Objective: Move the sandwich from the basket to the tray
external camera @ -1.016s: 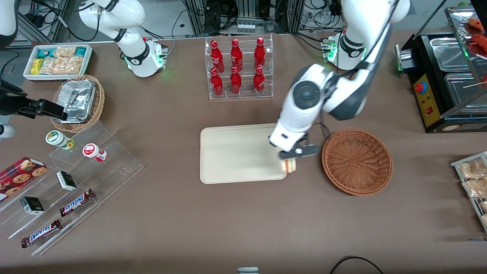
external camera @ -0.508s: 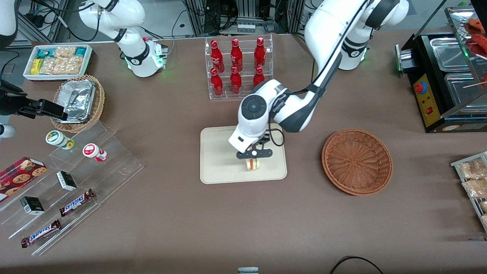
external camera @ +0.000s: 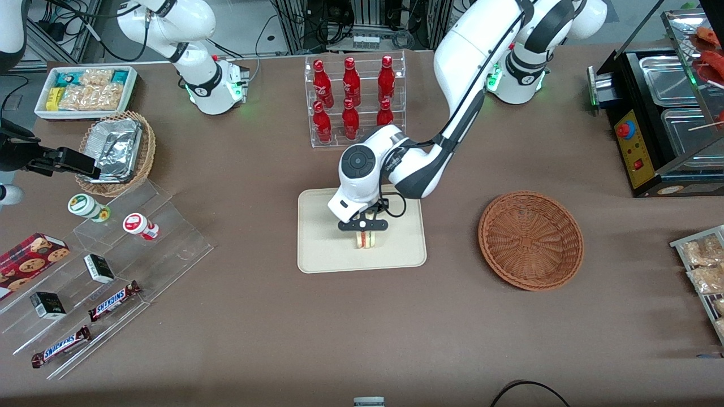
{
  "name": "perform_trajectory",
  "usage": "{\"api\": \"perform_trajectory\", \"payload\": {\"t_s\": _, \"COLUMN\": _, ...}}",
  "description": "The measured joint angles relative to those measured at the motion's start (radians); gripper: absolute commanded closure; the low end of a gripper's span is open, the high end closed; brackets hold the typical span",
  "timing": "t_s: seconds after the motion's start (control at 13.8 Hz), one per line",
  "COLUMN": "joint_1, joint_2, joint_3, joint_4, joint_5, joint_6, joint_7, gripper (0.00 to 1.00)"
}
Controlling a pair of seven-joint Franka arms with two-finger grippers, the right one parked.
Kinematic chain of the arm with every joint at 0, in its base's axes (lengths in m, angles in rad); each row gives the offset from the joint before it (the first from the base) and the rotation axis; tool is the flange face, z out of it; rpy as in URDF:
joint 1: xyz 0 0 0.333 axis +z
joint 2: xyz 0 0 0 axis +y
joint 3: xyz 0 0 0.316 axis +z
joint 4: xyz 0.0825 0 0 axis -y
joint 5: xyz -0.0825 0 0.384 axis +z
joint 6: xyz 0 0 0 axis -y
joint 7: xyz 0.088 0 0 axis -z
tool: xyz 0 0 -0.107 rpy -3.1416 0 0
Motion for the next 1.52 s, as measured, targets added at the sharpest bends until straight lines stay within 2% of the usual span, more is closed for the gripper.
{"api": "perform_trajectory", "payload": {"t_s": 0.07, "joint_1": -0.001, "joint_2": 0.006, "joint_3": 0.0, "joint_4": 0.0, "joint_5": 0.003, "joint_6": 0.001, "joint_7": 0.0, "gripper": 0.9}}
{"api": "perform_trajectory", "payload": {"t_s": 0.15, "joint_1": -0.002, "joint_2": 0.01, "joint_3": 0.0, "joint_4": 0.0, "joint_5": 0.005, "joint_6": 0.001, "joint_7": 0.0, "gripper": 0.37}}
{"api": "perform_trajectory", "payload": {"t_s": 0.22, "joint_1": -0.004, "joint_2": 0.012, "joint_3": 0.0, "joint_4": 0.0, "joint_5": 0.008, "joint_6": 0.001, "joint_7": 0.0, "gripper": 0.01}}
{"api": "perform_trajectory", "payload": {"t_s": 0.8, "joint_1": -0.008, "joint_2": -0.018, "joint_3": 0.02, "joint_4": 0.045, "joint_5": 0.013, "joint_6": -0.015, "joint_7": 0.0, "gripper": 0.0}}
{"api": "perform_trajectory", "payload": {"t_s": 1.16, "joint_1": 0.007, "joint_2": -0.195, "joint_3": 0.108, "joint_4": 0.061, "joint_5": 0.011, "joint_6": -0.164, "joint_7": -0.005, "gripper": 0.0}}
{"api": "perform_trajectory", "payload": {"t_s": 1.52, "joint_1": 0.149, "joint_2": -0.389, "joint_3": 0.122, "joint_4": 0.061, "joint_5": 0.001, "joint_6": -0.381, "joint_7": -0.003, "gripper": 0.0}}
